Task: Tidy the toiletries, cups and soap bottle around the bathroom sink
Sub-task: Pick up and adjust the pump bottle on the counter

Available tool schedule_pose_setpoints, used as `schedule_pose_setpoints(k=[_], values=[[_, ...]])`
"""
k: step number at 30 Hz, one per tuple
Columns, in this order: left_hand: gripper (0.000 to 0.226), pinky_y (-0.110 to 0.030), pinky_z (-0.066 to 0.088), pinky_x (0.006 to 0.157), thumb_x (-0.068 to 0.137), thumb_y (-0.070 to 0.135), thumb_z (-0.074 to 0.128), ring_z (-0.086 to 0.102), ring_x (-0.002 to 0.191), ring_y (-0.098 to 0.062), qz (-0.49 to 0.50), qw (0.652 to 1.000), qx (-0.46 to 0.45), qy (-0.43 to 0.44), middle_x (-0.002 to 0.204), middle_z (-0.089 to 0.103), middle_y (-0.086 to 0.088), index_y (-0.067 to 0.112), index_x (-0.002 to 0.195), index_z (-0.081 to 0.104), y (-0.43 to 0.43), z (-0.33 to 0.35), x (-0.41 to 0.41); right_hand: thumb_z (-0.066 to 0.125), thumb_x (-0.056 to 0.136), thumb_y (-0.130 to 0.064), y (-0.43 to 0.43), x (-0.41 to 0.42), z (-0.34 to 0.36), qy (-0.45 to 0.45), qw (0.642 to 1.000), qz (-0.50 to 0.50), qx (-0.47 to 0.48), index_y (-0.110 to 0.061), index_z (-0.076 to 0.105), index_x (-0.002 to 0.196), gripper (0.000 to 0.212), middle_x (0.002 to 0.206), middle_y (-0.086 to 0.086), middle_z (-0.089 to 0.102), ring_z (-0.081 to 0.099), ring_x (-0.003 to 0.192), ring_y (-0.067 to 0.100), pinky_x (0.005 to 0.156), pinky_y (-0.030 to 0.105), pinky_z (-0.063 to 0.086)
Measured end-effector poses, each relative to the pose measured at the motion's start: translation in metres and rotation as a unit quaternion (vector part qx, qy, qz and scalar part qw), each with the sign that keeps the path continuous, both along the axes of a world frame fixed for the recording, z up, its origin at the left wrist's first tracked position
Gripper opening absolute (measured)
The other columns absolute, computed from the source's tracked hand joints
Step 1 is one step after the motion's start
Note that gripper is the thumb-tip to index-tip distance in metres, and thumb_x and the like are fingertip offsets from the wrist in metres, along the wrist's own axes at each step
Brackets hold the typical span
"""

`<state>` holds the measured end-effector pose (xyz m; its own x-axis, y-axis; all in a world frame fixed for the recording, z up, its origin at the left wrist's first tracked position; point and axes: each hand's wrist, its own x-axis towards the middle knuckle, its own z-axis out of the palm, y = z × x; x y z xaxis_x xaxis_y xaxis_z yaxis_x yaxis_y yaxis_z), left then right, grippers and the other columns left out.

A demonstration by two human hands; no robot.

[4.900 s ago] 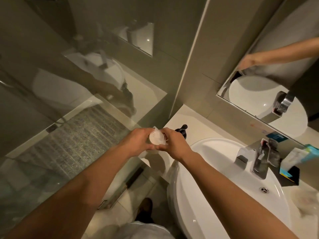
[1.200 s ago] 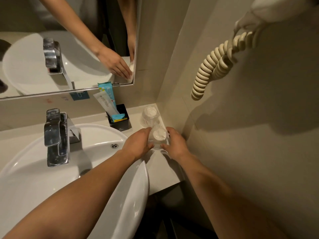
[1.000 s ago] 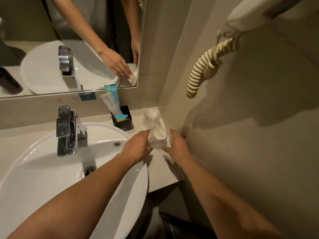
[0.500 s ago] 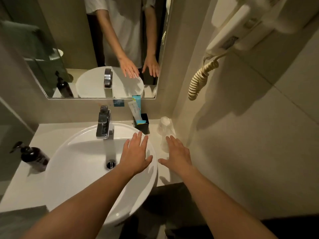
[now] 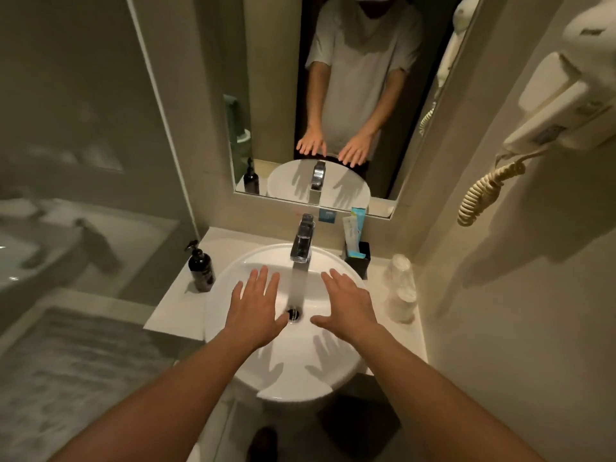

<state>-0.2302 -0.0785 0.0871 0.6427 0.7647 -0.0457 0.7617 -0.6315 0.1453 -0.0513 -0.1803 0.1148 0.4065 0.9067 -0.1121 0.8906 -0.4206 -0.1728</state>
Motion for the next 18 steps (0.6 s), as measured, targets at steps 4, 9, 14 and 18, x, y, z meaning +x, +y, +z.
schedule_pose_setpoints(k=[4, 9, 14, 18], values=[[0.089, -0.049, 0.002, 0.124, 0.098, 0.062, 0.041, -0.01, 0.157, -0.027, 0.05, 0.999, 0.006, 0.017, 0.17, -0.012, -0.007, 0.021, 0.162, -0.005, 0.019, 0.006, -0.041, 0.076, 0.076, -0.059, 0.028, -0.031, 0.004, -0.005, 0.997, 0.071, 0.029, -0.029, 0.03, 0.151, 0.093, 0.157, -0.003, 0.037, 0.038, 0.14, 0.023, 0.108, 0.045, 0.038], [0.089, -0.047, 0.006, 0.125, 0.095, 0.063, 0.044, 0.0, 0.157, -0.026, 0.107, 0.994, 0.013, 0.033, 0.171, 0.001, -0.01, 0.021, 0.162, 0.003, 0.05, 0.005, -0.088, 0.074, 0.076, -0.062, 0.075, -0.068, 0.0, -0.013, 0.991, 0.129, 0.019, -0.029, 0.025, 0.155, 0.098, 0.162, -0.003, 0.031, 0.033, 0.146, 0.024, 0.113, 0.047, 0.035], [0.093, -0.047, 0.014, 0.124, 0.09, 0.066, 0.049, 0.01, 0.156, -0.027, 0.155, 0.987, 0.002, 0.047, 0.169, 0.013, -0.012, 0.02, 0.161, 0.011, 0.09, 0.0, -0.125, 0.071, 0.079, -0.063, 0.123, -0.096, -0.005, 0.0, 0.988, 0.151, 0.003, -0.029, 0.022, 0.157, 0.098, 0.165, -0.002, 0.026, 0.027, 0.15, 0.024, 0.117, 0.049, 0.031], [0.094, -0.047, 0.017, 0.124, 0.09, 0.068, 0.049, 0.013, 0.156, -0.029, 0.159, 0.986, -0.006, 0.059, 0.169, 0.013, -0.014, 0.019, 0.161, 0.013, 0.122, -0.003, -0.141, 0.07, 0.082, -0.06, 0.158, -0.109, -0.005, 0.007, 0.989, 0.149, -0.011, -0.027, 0.022, 0.158, 0.096, 0.166, -0.002, 0.025, 0.026, 0.151, 0.024, 0.117, 0.048, 0.028]])
